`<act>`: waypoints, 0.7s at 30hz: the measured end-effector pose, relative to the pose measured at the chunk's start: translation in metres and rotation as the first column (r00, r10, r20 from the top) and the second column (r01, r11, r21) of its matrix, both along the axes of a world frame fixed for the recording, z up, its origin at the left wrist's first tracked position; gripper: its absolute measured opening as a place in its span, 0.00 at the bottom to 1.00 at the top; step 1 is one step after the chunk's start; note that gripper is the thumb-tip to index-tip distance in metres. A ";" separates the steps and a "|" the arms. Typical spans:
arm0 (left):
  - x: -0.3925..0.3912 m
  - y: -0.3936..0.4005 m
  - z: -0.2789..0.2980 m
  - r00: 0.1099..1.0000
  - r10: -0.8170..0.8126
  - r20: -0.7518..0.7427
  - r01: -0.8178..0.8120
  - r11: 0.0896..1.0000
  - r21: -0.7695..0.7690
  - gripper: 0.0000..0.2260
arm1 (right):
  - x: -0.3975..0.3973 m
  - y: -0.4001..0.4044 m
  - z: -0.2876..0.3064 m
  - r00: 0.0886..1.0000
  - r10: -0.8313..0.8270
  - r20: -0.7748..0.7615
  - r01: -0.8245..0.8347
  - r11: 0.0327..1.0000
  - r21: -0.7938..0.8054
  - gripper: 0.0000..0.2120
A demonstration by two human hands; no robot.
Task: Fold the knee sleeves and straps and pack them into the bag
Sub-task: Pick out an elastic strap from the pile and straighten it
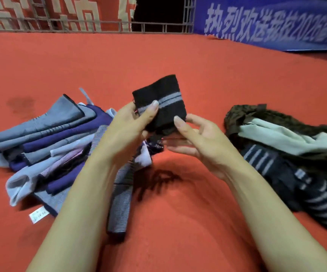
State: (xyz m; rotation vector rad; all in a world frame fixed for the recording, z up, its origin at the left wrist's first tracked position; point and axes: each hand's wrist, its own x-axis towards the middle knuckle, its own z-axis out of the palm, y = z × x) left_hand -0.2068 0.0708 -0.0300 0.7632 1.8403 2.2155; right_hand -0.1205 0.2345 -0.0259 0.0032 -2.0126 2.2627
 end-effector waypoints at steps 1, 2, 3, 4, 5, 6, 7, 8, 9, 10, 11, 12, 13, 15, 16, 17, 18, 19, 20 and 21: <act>0.009 0.010 -0.001 0.998 -0.060 -0.016 0.059 0.997 -0.045 0.17 | 0.015 0.010 -0.001 1.000 -0.013 0.003 0.013 1.000 0.019 0.22; 0.018 0.020 -0.002 0.993 -0.116 -0.020 0.114 0.990 -0.082 0.16 | 0.028 0.020 -0.003 1.000 -0.025 0.003 0.025 0.999 0.042 0.23; 0.028 0.031 -0.003 0.986 -0.165 -0.016 0.162 0.981 -0.111 0.16 | 0.040 0.029 -0.004 0.999 -0.040 0.002 0.040 0.997 0.065 0.24; 0.038 0.040 -0.006 0.979 -0.204 -0.025 0.199 0.969 -0.144 0.16 | 0.052 0.037 -0.006 0.998 -0.064 0.000 0.064 0.994 0.088 0.24; 0.045 0.049 -0.009 0.971 -0.233 -0.047 0.221 0.958 -0.183 0.16 | 0.061 0.045 -0.007 0.996 -0.094 0.001 0.093 0.989 0.111 0.23; 0.052 0.056 -0.014 0.964 -0.254 -0.077 0.231 0.947 -0.225 0.16 | 0.069 0.054 -0.009 0.992 -0.128 -0.002 0.127 0.981 0.145 0.21; 0.055 0.062 -0.019 0.959 -0.266 -0.102 0.231 0.936 -0.267 0.16 | 0.076 0.062 -0.011 0.985 -0.170 -0.023 0.171 0.963 0.210 0.17; 0.057 0.067 -0.023 0.955 -0.269 -0.124 0.219 0.923 -0.316 0.16 | 0.080 0.072 -0.015 0.971 -0.228 -0.078 0.241 0.914 0.327 0.13; 0.058 0.070 -0.028 0.952 -0.270 -0.146 0.200 0.907 -0.371 0.16 | 0.082 0.082 -0.020 0.941 -0.295 -0.166 0.338 0.812 0.475 0.12; 0.058 0.072 -0.031 0.948 -0.270 -0.169 0.175 0.884 -0.434 0.15 | 0.083 0.091 -0.026 0.899 -0.352 -0.260 0.435 0.663 0.609 0.14; 0.057 0.071 -0.034 0.944 -0.273 -0.188 0.148 0.855 -0.496 0.15 | 0.083 0.098 -0.034 0.857 -0.380 -0.347 0.508 0.510 0.695 0.17; 0.054 0.069 -0.036 0.941 -0.273 -0.199 0.121 0.823 -0.555 0.15 | 0.083 0.101 -0.042 0.822 -0.381 -0.423 0.559 0.393 0.730 0.20; 0.051 0.065 -0.035 0.940 -0.272 -0.205 0.097 0.791 -0.605 0.16 | 0.081 0.102 -0.052 0.804 -0.374 -0.462 0.580 0.326 0.747 0.22; 0.041 0.053 -0.029 0.935 -0.260 -0.241 0.023 0.722 -0.691 0.15 | 0.078 0.097 -0.070 0.802 -0.367 -0.471 0.563 0.200 0.802 0.25; 0.036 0.044 -0.024 0.930 -0.249 -0.269 -0.023 0.692 -0.721 0.14 | 0.075 0.093 -0.079 0.817 -0.342 -0.464 0.525 0.110 0.844 0.27; 0.031 0.035 -0.017 0.927 -0.236 -0.291 -0.062 0.668 -0.741 0.13 | 0.073 0.089 -0.087 0.842 -0.299 -0.449 0.477 0.025 0.878 0.29; 0.026 0.024 -0.008 0.928 -0.222 -0.299 -0.087 0.650 -0.755 0.11 | 0.072 0.085 -0.093 0.874 -0.273 -0.403 0.410 -0.030 0.911 0.31; 0.023 0.012 0.001 0.930 -0.210 -0.302 -0.107 0.632 -0.767 0.11 | 0.072 0.083 -0.094 0.904 -0.271 -0.331 0.322 -0.080 0.943 0.31; 0.018 -0.001 0.009 0.931 -0.193 -0.311 -0.135 0.610 -0.781 0.10 | 0.072 0.081 -0.093 0.926 -0.283 -0.251 0.220 -0.140 0.966 0.31; 0.014 -0.015 0.016 0.929 -0.167 -0.330 -0.177 0.582 -0.793 0.09 | 0.073 0.080 -0.087 0.941 -0.302 -0.152 0.097 -0.190 0.977 0.29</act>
